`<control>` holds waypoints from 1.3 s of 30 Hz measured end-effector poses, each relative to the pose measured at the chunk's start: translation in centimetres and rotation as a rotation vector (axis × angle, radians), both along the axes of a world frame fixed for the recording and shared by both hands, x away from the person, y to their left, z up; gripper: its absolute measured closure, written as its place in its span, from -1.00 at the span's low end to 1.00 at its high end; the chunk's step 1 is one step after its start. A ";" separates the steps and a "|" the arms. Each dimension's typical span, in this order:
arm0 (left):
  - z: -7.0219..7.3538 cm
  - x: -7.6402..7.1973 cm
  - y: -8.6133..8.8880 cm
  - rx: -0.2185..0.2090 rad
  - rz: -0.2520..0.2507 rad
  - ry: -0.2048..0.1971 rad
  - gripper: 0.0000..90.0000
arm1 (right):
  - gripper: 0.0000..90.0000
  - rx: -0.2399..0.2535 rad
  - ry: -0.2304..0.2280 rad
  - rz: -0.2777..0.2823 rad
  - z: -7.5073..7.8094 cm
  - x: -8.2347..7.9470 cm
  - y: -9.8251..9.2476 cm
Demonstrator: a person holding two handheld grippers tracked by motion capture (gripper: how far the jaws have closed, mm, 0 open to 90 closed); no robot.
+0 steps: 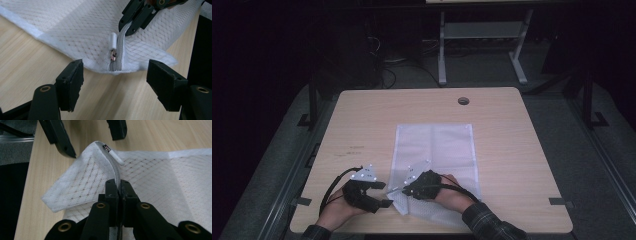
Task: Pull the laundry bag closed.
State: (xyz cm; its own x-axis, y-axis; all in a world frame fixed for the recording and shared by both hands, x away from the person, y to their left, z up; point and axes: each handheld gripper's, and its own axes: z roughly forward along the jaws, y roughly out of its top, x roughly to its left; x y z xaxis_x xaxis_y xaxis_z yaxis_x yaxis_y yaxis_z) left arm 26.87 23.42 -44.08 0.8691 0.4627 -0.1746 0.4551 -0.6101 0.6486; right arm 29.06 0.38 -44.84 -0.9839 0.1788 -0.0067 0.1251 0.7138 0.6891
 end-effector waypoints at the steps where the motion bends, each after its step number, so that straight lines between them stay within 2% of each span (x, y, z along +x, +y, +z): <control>1: 0.0 0.1 -0.1 -0.002 0.001 0.002 -0.34 | 0.89 0.005 -0.001 -0.001 0.0 0.0 0.0; 5: 0.1 0.4 -0.1 -0.018 -0.004 0.019 -0.09 | 0.89 0.013 -0.003 -0.014 0.3 -0.1 -0.2; 6: 0.1 0.5 -0.1 -0.018 -0.009 0.021 -0.09 | 0.89 0.018 -0.011 -0.011 0.4 -0.1 -0.2; 7: 0.0 0.5 -0.1 -0.016 -0.011 0.021 0.04 | 0.89 0.029 -0.010 -0.013 0.5 -0.1 -0.3; 8: 0.0 0.6 -0.1 -0.016 -0.011 0.021 0.04 | 0.89 0.029 -0.010 -0.013 0.5 -0.1 -0.3; 9: 0.0 0.7 0.0 -0.016 -0.013 0.023 0.19 | 0.89 0.036 -0.009 -0.014 0.5 -0.1 -0.4; 18: 0.4 0.8 0.3 -0.003 -0.028 0.007 0.72 | 0.89 0.056 -0.006 0.002 0.7 -0.2 -0.5; 22: 0.6 0.8 0.3 0.004 -0.043 -0.008 0.81 | 0.87 0.056 0.007 0.014 0.7 -0.3 -0.5; 28: 0.8 0.8 0.3 0.007 -0.060 -0.019 0.84 | 0.81 0.061 0.037 0.025 0.6 -0.3 -0.5; 29: 0.8 0.8 0.3 0.010 -0.064 -0.025 0.84 | 0.74 0.060 0.058 0.032 0.6 -0.2 -0.5; 30: 0.8 0.8 0.3 0.012 -0.066 -0.029 0.84 | 0.74 0.060 0.058 0.032 0.6 -0.2 -0.5; 33: 0.8 0.7 0.3 0.011 -0.073 -0.033 0.84 | 0.54 0.063 0.096 0.039 0.6 0.0 -0.7; 34: 0.8 0.7 0.3 0.011 -0.073 -0.033 0.84 | 0.54 0.063 0.096 0.039 0.6 0.0 -0.7; 36: 0.9 0.6 0.3 0.016 -0.077 -0.038 0.84 | 0.44 0.086 0.125 0.036 1.3 0.6 -1.0; 39: 0.8 0.6 0.2 0.021 -0.081 -0.043 0.84 | 0.45 0.111 0.153 0.030 2.3 1.1 -1.3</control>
State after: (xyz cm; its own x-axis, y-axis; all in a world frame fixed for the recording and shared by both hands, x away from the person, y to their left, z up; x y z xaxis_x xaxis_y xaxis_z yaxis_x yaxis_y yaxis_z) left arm 27.45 23.65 -43.25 0.9101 0.3942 -0.1277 0.3763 -0.6571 0.6532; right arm 30.15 -0.92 -42.50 -0.9769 0.1404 0.1614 0.2139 0.6392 0.7387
